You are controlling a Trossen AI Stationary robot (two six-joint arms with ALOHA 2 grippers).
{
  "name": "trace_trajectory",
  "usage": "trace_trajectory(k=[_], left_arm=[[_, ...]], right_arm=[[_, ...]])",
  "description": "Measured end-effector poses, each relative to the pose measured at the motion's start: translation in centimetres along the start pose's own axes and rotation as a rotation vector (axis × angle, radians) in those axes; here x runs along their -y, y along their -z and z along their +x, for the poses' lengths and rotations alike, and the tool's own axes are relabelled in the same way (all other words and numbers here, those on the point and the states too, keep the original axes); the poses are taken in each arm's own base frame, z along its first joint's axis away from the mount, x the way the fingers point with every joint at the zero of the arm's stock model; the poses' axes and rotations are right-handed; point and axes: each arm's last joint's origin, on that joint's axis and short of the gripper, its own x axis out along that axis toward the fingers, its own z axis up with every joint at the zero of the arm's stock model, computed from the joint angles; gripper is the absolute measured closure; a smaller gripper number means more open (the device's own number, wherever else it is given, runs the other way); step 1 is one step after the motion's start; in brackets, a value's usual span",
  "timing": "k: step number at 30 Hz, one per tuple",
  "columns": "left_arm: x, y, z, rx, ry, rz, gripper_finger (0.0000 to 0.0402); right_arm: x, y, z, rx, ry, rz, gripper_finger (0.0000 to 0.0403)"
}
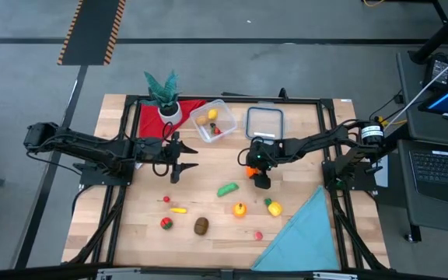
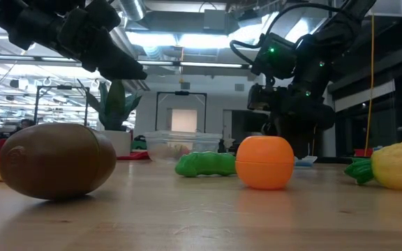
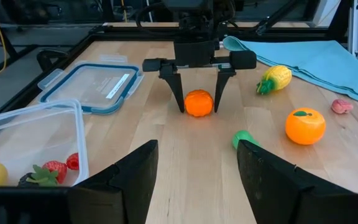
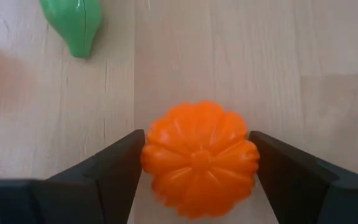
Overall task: Pick and placing Produce into tupperware
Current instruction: Put the pumpkin into the transparent bin
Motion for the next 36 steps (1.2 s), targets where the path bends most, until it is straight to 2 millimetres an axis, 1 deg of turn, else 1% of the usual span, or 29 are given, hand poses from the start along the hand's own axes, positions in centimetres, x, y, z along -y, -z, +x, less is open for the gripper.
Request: trace_trajectory(k=[5,12,16,23,29,33,36], left_arm=[[0.0,0.0,0.0,0.0,0.0,0.0,0.019],[0.0,0.0,0.0,0.0,0.0,0.0,0.019],[0.0,0.0,0.0,0.0,0.0,0.0,0.019],[0.0,0.0,0.0,0.0,0.0,0.0,0.019],[0.0,0.0,0.0,0.0,0.0,0.0,0.019],[0.0,0.0,0.0,0.0,0.0,0.0,0.019],[0.0,0.0,0.0,0.001,-0.004,0.0,0.019]], right_arm=[[0.1,0.1,0.3,-0.012,0.002,0.002,0.0114],[0.1,0.2,0.7,-0.014,0.003,-0.016,0.0148],[0.1,0.1,0.8,-0.003,0.002,-0.013,0.0148],[0.4,0.0,0.8,0.006,0.001,0.042,0.0148],[0.4,-0.2,0.7,0.039,0.002,0.042,0.0148],[0.2,-0.6,-0.3,0.082,-0.008,0.077,0.0149],[0.0,-1.7,-2.4,0.18,-0.01,0.068,0.0149]])
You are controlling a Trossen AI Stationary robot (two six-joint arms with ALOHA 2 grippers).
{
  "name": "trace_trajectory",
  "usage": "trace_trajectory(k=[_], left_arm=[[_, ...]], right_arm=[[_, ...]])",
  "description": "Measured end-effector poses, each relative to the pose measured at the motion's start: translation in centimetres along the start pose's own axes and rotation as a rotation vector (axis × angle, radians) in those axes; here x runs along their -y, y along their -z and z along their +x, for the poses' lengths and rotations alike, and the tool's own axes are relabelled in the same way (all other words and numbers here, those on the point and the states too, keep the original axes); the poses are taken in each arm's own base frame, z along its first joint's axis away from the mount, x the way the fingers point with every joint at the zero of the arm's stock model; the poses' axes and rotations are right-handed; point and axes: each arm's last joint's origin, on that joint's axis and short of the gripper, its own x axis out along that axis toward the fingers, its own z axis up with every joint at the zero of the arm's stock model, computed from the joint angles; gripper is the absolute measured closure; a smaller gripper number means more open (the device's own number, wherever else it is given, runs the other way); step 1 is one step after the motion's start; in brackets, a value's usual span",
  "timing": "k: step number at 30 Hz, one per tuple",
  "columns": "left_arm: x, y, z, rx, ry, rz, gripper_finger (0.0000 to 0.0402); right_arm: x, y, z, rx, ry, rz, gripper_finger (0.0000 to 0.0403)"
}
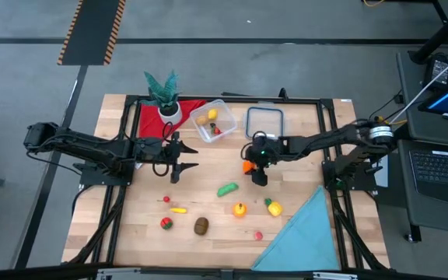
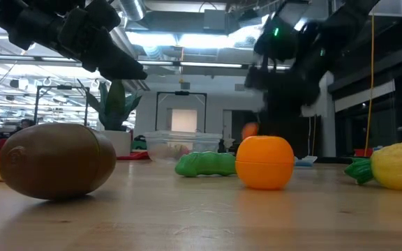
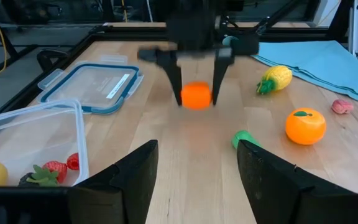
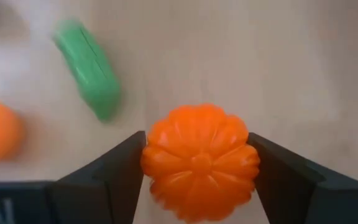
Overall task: Pick and placing Produce into tupperware
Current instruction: Put the pumpkin into the transparent bin
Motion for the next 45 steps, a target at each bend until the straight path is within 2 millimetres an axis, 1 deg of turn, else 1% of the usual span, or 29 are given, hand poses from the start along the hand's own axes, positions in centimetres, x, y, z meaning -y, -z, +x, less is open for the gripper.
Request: trace_trajectory(k=[7,11,14,23,25,30,36,39,45], left_arm=[[-0.1,-0.2,0.0,0.025,-0.03,-0.004,0.019],[-0.1,-0.5,0.0,0.047,-0.031,-0.007,0.019],[-0.1,-0.6,0.0,0.057,-0.03,-0.008,0.019],[-0.1,-1.4,-0.1,0.145,-0.028,-0.033,0.019],[-0.2,-1.4,-0.1,0.148,-0.025,-0.083,0.019],[-0.6,-1.4,-0.1,0.148,-0.018,-0.291,0.019],[-1.1,-1.4,0.0,0.152,-0.026,-0.403,0.019],[-1.2,-1.4,0.0,0.153,-0.032,-0.43,0.019],[-1.2,-1.4,0.0,0.152,-0.032,-0.428,0.019]], right_arm=[[-0.8,-2.3,-4.6,0.198,-0.008,-0.08,0.0149],[-1.0,-2.7,-6.0,0.25,-0.007,-0.113,0.0149],[-1.1,-3.0,-6.6,0.288,-0.005,-0.131,0.0149],[-1.2,-4.1,-7.2,0.41,0.011,-0.209,0.0149],[-1.2,-4.2,-7.2,0.42,0.02,-0.209,0.0149],[-1.1,-4.2,-7.2,0.42,0.068,-0.232,0.0149],[-0.9,-4.3,-7.3,0.411,0.175,-0.316,0.0149],[-0.8,-4.2,-7.1,0.398,0.198,-0.355,0.0149],[-0.6,-4.4,-5.9,0.408,0.2,-0.362,0.0149]])
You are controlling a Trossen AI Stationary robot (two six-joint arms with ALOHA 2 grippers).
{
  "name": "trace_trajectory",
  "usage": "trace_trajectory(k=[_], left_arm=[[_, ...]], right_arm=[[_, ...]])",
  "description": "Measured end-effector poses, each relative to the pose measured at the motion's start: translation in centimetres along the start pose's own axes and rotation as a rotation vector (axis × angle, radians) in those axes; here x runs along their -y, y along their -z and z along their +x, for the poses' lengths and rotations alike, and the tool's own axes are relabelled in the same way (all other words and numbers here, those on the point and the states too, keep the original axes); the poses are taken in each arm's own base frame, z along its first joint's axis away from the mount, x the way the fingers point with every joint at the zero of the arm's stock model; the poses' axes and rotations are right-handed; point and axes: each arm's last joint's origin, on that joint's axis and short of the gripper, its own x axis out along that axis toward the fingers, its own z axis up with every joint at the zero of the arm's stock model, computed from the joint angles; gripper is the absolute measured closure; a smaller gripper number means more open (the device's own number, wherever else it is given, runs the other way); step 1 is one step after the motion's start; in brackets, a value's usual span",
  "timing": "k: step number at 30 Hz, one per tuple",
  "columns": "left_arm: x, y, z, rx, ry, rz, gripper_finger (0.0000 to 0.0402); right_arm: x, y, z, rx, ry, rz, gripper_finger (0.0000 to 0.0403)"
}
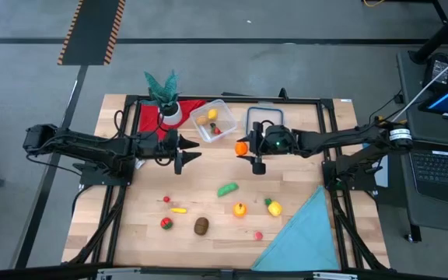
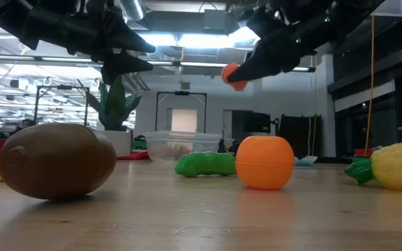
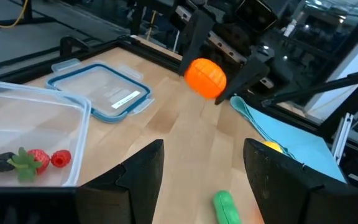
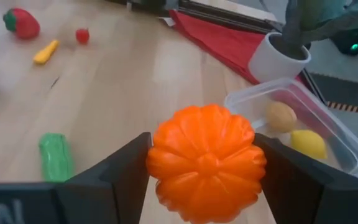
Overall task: Pick and placing Produce into tupperware
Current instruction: Put the pumpkin into the transparent bin
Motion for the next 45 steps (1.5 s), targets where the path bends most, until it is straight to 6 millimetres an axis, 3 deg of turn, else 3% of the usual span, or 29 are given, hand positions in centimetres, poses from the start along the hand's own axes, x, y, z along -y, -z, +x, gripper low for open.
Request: trace_trajectory(k=[12,22,38,45], left_arm=[[-0.5,-0.2,0.3,0.021,-0.041,-0.006,0.019],[-1.5,0.4,2.8,0.065,-0.034,-0.018,0.019],[-1.5,0.1,3.3,0.123,0.005,-0.052,0.019],[-2.0,0.0,3.3,0.129,-0.039,-0.055,0.019]], right_arm=[[0.2,-0.4,1.1,0.084,0.054,-0.065,0.0149],[0.4,-1.3,1.5,0.119,0.066,-0.073,0.0149],[0.8,-4.9,7.8,-0.035,0.078,-0.274,0.0149],[0.5,-6.4,8.8,-0.047,0.119,-0.361,0.0149]])
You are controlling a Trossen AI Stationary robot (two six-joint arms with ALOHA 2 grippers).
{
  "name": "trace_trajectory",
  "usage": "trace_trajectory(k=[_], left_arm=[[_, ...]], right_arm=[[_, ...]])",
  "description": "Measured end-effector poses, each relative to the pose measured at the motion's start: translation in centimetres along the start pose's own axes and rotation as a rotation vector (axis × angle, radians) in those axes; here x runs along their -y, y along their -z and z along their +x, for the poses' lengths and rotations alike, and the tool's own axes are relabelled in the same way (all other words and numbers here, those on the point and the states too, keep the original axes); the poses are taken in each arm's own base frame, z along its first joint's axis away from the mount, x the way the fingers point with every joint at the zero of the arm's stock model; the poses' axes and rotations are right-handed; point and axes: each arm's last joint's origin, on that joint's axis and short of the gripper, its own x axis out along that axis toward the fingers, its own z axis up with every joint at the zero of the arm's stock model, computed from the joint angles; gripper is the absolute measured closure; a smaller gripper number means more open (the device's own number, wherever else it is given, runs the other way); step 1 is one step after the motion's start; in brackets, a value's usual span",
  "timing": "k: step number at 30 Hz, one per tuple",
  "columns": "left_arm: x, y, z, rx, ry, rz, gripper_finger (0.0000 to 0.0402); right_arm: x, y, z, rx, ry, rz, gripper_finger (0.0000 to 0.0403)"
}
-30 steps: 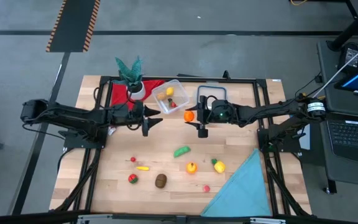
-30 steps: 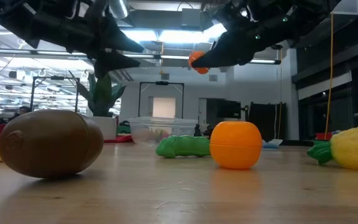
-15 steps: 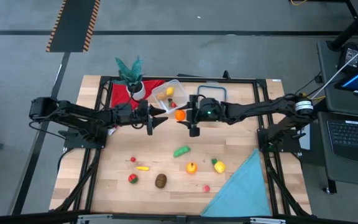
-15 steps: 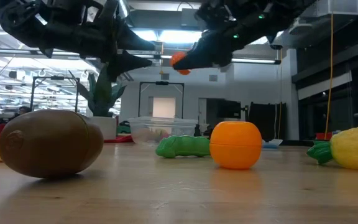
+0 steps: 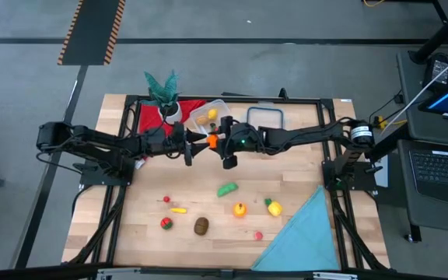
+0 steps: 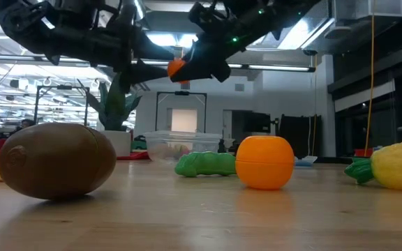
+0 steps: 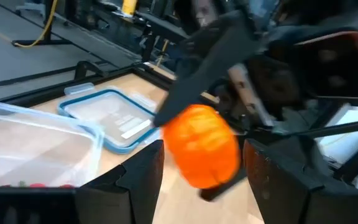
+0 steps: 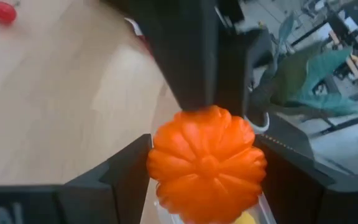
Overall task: Pick and placing Produce into tupperware
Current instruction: Put the pumpkin into the transparent bin
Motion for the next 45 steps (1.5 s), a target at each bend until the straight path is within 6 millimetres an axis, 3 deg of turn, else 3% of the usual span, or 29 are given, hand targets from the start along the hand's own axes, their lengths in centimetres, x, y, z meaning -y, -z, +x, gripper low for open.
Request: trace_trajectory(k=[28,39,45], left_arm=[[0.0,-0.2,0.3,0.007,0.002,-0.054,0.019],[0.3,-0.2,2.9,-0.03,-0.027,0.003,0.019],[0.4,-0.6,2.9,-0.023,-0.019,0.03,0.019]], right_arm=[[0.3,-0.7,0.0,0.068,0.051,-0.052,0.0149],[0.3,-0.6,0.0,0.049,0.048,-0.061,0.0149],[0.3,-0.7,-0.1,0.028,0.064,-0.059,0.0149]])
